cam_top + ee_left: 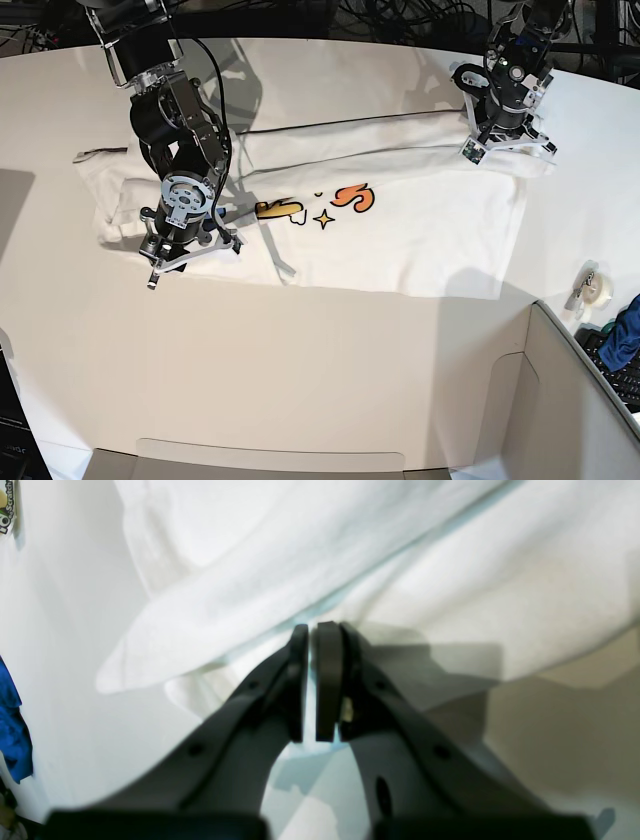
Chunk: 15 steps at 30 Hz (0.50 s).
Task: Layout the t-shirt on the table in an organized manner, then fold the t-shirt properly
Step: 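Grasp the shirt end with the right gripper and drag it away diagonally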
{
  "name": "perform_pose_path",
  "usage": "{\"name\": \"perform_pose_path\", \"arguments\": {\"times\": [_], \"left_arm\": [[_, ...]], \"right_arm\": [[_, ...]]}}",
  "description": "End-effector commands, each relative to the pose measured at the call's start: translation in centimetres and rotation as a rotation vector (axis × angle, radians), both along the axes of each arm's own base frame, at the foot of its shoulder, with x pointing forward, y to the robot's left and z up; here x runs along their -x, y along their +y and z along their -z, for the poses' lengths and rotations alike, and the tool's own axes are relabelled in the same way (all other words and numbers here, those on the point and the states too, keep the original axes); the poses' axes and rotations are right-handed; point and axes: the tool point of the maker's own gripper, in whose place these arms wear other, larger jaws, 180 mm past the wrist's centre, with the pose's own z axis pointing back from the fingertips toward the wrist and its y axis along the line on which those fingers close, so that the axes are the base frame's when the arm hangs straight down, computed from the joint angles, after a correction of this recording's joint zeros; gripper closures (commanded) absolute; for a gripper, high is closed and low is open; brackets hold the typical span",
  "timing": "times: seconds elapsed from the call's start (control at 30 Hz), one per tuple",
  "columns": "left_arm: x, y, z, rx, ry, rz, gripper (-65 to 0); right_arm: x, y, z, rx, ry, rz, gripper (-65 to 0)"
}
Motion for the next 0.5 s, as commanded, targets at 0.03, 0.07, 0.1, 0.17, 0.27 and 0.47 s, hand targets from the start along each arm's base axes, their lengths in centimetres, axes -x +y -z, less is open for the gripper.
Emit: {"name": "perform_pose_path", "arguments": {"times": [0.03,0.07,0.1,0.17,0.27,0.47], "left_arm": [[3.4,1.0,1.6,-0.028,0.148,-0.022,-3.0],[3.4,1.0,1.6,-0.028,0.148,-0.022,-3.0],[3.4,1.0,1.6,-0.028,0.148,-0.022,-3.0],[3.4,1.0,1.6,-0.028,0.148,-0.022,-3.0],[3.4,1.0,1.6,-0.028,0.148,-0.022,-3.0],[3.9,0.9,1.7,-0.026,0.159,-0.022,-2.8]], "right_arm": [[-0.9,-0.5,-1.8,0.014,-0.055,0.014,-16.0],[-0.9,-0.5,-1.8,0.014,-0.055,0.014,-16.0],[-0.9,-0.5,-1.7,0.015,-0.052,0.013,-15.9],[-1.0,-0.3,-1.1,0.028,-0.033,0.008,-15.6],[-1.3,-0.9,0.6,0.059,0.023,0.018,-12.1],[-3.3,-1.7,3.1,0.033,0.121,0.067,0.0]]}}
